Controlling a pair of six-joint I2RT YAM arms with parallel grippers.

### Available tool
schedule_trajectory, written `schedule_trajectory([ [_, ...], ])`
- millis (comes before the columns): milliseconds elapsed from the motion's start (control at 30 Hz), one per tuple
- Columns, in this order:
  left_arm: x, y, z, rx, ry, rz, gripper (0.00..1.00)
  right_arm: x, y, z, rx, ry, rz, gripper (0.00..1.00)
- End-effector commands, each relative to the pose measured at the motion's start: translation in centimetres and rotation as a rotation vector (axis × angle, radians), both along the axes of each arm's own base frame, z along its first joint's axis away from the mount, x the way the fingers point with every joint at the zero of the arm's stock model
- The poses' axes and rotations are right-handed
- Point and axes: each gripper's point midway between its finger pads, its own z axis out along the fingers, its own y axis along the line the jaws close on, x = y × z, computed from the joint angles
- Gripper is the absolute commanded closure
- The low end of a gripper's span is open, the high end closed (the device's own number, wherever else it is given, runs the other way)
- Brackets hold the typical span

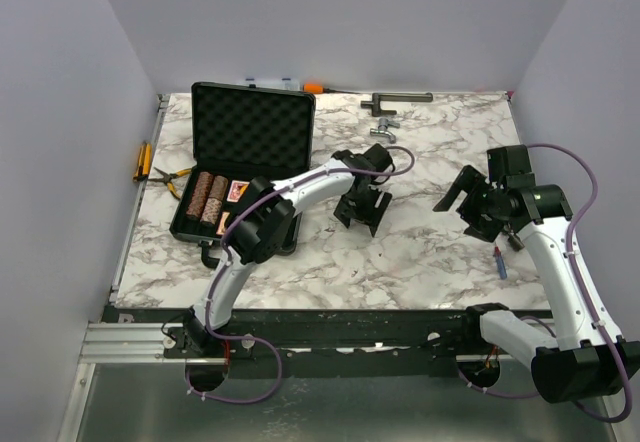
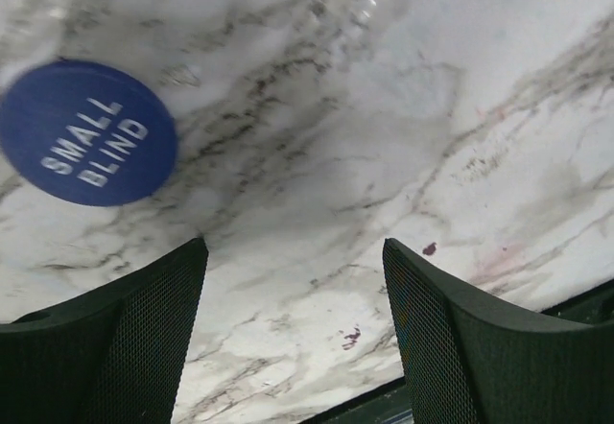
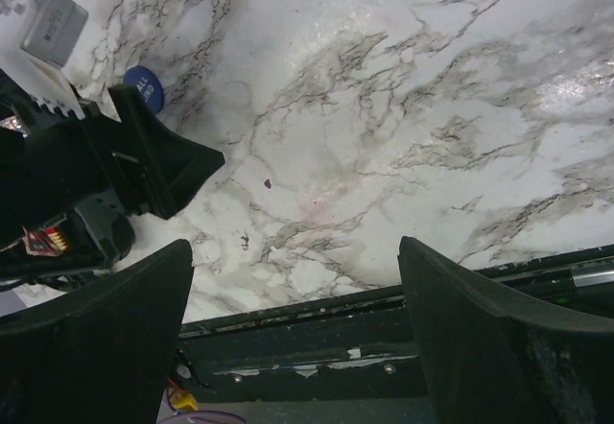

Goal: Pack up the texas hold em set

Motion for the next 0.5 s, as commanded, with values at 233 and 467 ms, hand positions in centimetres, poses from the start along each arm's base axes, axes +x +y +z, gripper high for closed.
schedule_trajectory([
  [233, -1.0, 0.3, 2.9, -0.032, 0.007, 0.025, 0.24, 0.2, 0.8, 0.4, 0.040, -0.015, 0.010, 0.09],
  [467, 4.0, 0.5, 5.8, -0.156, 0.007, 0.155, 0.23, 0.4, 0.8, 0.8, 0.036, -0.020, 0.019, 0.09],
])
